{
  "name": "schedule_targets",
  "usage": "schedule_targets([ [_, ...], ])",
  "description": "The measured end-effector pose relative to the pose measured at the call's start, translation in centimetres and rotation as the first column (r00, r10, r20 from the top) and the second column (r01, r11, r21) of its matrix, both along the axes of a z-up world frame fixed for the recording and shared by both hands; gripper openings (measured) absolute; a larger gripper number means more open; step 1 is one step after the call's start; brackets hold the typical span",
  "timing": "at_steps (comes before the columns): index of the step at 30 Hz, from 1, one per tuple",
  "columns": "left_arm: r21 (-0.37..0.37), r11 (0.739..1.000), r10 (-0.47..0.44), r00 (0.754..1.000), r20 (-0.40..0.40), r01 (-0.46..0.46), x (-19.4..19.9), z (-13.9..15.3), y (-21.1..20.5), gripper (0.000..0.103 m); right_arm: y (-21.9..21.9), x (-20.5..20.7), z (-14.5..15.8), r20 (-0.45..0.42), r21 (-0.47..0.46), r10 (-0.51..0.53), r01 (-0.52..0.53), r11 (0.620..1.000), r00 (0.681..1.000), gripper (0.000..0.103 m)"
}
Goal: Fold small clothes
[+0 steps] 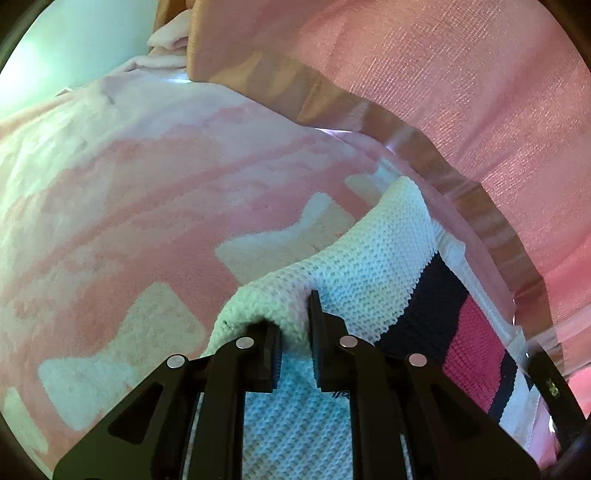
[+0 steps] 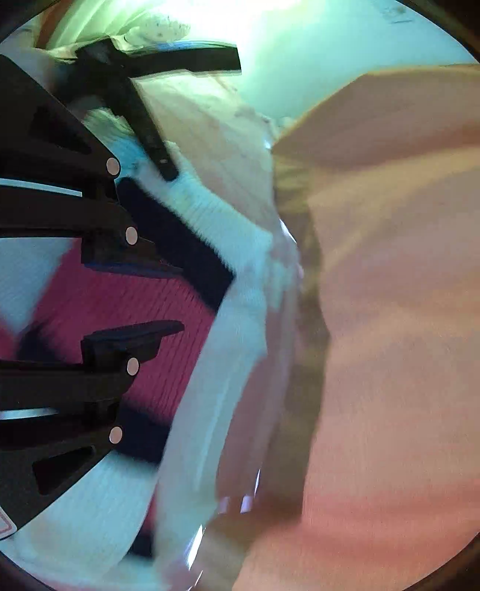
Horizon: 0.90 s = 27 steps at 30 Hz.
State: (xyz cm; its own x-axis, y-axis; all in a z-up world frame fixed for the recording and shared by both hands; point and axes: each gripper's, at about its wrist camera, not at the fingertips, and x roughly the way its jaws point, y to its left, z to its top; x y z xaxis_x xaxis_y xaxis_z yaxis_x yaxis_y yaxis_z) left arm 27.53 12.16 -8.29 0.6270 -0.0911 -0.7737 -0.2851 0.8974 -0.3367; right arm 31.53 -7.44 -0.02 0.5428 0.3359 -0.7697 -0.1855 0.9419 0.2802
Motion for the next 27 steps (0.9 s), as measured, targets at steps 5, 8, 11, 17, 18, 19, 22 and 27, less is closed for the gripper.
schedule_targets([
  [5, 0.005, 1.0, -0.026, 1.0, 0.017, 0.026, 0.1, -0.1, 0.1, 0.013, 4.3, 5.4, -3.4, -0.039, -0.001, 0.036, -0.036, 0.999, 0.999, 0.024],
  [8, -0.001, 1.0, -0.03, 0.999, 0.018, 0.03, 0.0, -0.1, 0.2, 0.013, 5.1, 7.8, -5.5, -0.059, -0.02, 0.028, -0.029, 0.999, 0.998, 0.016],
  [11, -0.009, 1.0, -0.028, 0.999, 0.022, 0.028, 0.1, -0.3, 0.5, 0.013, 5.2, 8.5, -6.1, -0.069, -0.01, 0.01, -0.011, 1.0, 0.998, 0.011],
  [17, 0.008, 0.999, -0.038, 0.999, 0.027, 0.037, 0.3, -0.3, 0.3, 0.013, 2.0, 4.9, -2.3, -0.018, 0.05, -0.051, 0.052, 0.997, 0.999, 0.006],
  [18, 0.008, 0.999, -0.044, 0.999, 0.028, 0.044, 0.2, -0.3, 0.3, 0.013, 0.7, 2.7, -1.2, 0.005, 0.051, -0.05, 0.05, 0.997, 0.999, 0.006],
  [19, 0.01, 0.999, -0.051, 0.998, 0.028, 0.051, 0.2, -0.3, 0.3, 0.013, -0.6, 0.7, -0.6, 0.015, 0.031, -0.053, 0.053, 0.998, 0.998, 0.006],
  [22, 0.03, 0.997, -0.072, 0.997, 0.033, 0.071, 0.1, -0.3, 0.2, 0.013, -6.5, -5.0, -0.7, 0.001, -0.073, -0.125, 0.125, 0.99, 0.992, 0.006],
  [27, 0.075, 0.993, -0.094, 0.995, 0.037, 0.091, -0.2, -0.2, -0.4, 0.014, -18.4, -11.3, -1.9, -0.07, -0.248, -0.363, 0.336, 0.909, 0.929, 0.002],
])
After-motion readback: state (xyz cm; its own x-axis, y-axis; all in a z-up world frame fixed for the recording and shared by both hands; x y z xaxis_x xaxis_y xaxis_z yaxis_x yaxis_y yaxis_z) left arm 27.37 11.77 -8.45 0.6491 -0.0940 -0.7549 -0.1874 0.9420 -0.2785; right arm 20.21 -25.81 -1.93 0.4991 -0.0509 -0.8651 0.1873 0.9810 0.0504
